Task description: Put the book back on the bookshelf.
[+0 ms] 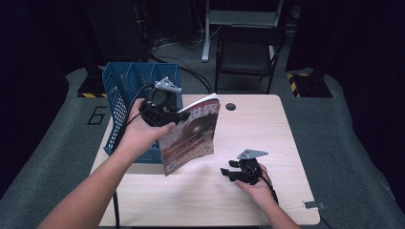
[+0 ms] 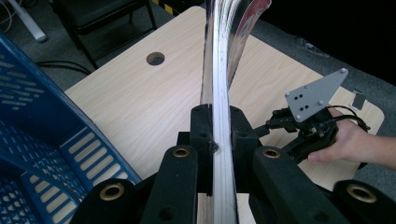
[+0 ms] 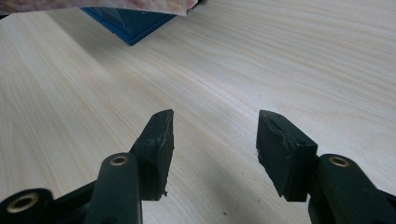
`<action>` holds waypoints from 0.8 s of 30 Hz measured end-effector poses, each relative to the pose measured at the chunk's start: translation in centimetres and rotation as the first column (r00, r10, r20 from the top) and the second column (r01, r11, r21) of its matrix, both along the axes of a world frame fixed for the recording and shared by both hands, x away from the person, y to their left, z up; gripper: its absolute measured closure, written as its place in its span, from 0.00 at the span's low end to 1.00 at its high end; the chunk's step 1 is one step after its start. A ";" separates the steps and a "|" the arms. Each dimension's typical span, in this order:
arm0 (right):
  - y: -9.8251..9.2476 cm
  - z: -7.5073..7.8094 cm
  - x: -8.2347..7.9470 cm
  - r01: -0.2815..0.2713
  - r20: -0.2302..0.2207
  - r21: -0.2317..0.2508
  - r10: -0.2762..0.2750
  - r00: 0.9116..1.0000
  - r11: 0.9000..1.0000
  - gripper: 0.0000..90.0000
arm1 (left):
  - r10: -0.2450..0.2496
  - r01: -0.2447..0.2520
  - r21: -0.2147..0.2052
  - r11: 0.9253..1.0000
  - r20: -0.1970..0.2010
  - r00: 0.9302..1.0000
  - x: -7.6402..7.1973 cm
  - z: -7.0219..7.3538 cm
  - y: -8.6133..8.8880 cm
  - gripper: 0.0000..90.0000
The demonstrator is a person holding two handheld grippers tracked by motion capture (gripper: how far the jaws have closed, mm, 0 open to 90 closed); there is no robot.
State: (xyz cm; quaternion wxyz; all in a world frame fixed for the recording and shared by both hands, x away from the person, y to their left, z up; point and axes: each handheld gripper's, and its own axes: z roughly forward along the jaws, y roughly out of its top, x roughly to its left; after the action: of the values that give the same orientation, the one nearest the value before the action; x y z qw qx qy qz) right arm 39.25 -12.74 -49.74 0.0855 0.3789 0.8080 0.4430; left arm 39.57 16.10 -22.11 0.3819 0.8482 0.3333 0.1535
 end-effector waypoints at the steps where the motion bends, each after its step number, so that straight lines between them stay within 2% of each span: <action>1: 0.0 0.0 0.0 0.011 0.001 -0.007 -0.011 1.000 1.000 0.52 | -0.001 0.001 -0.006 1.000 0.000 1.000 0.0 0.1 0.1 0.93; 11: 0.1 -0.1 -0.1 0.016 -0.013 -0.007 -0.016 1.000 1.000 0.51 | 0.020 -0.020 -0.012 1.000 0.009 1.000 0.1 1.2 0.6 0.93; 12: 0.1 -0.1 0.0 0.011 -0.003 -0.012 -0.011 1.000 1.000 0.51 | 0.022 -0.021 -0.014 1.000 0.012 1.000 0.2 1.4 0.7 0.93; 16: 0.1 -0.1 0.0 0.014 -0.010 -0.006 -0.014 1.000 1.000 0.51 | 0.028 -0.028 -0.019 0.999 0.014 1.000 0.2 1.8 0.9 0.93; 18: 0.1 -0.1 0.0 0.013 -0.007 -0.007 -0.013 1.000 1.000 0.51 | 0.029 -0.029 -0.005 1.000 0.027 0.999 0.4 2.1 1.1 0.93; 20: 0.1 -0.1 0.0 0.013 -0.007 -0.007 -0.013 1.000 1.000 0.51 | 0.036 -0.035 -0.018 0.999 0.022 0.999 0.3 2.3 1.1 0.93; 24: 0.1 -0.1 0.0 0.005 -0.003 -0.011 -0.005 1.000 1.000 0.51 | 0.036 -0.035 -0.013 0.999 0.029 0.999 0.4 2.6 1.3 0.93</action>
State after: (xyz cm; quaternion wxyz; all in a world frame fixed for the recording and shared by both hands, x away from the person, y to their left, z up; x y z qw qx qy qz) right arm 39.27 -12.63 -49.84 0.0873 0.3814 0.8095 0.4379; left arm 39.94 17.39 -19.46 0.3893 0.8374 0.3436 0.1707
